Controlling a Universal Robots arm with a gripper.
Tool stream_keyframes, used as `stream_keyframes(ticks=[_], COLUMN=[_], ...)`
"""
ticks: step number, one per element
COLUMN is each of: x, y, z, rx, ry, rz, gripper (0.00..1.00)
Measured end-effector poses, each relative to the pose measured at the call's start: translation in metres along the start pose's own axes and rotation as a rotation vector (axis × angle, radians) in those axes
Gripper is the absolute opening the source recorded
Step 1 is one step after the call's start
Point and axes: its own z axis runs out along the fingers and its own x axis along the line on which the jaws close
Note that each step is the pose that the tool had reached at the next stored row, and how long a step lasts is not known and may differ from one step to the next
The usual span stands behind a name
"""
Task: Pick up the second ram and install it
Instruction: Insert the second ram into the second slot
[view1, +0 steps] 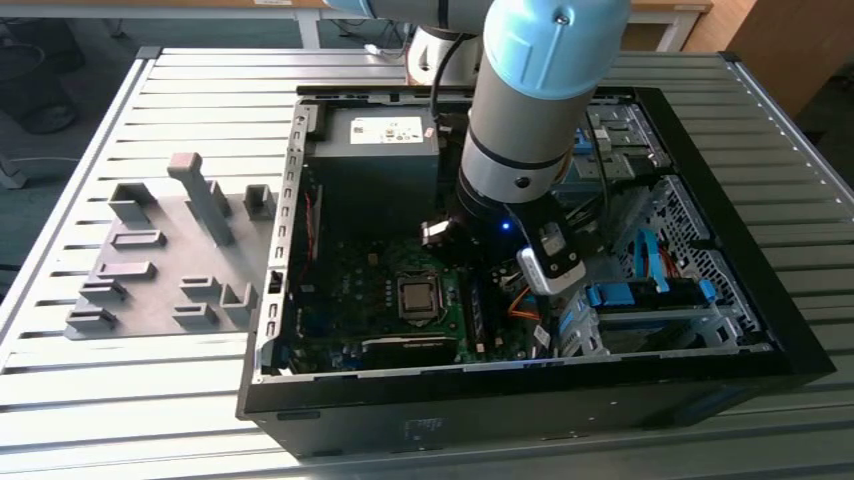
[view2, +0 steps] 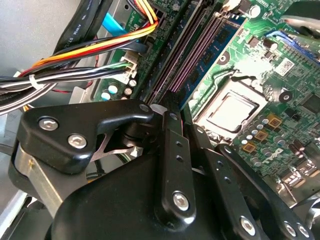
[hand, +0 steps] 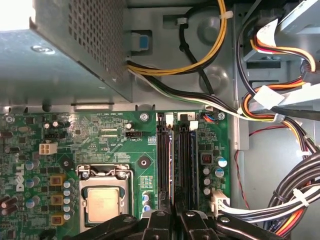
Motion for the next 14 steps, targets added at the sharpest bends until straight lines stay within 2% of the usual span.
stream_keyframes(ticks=[14], x=[0.0], y=[0.0014], z=[0.0035], rx=[0.0014], ry=[-0.0001], rz=[0.001], gripper=[0.14])
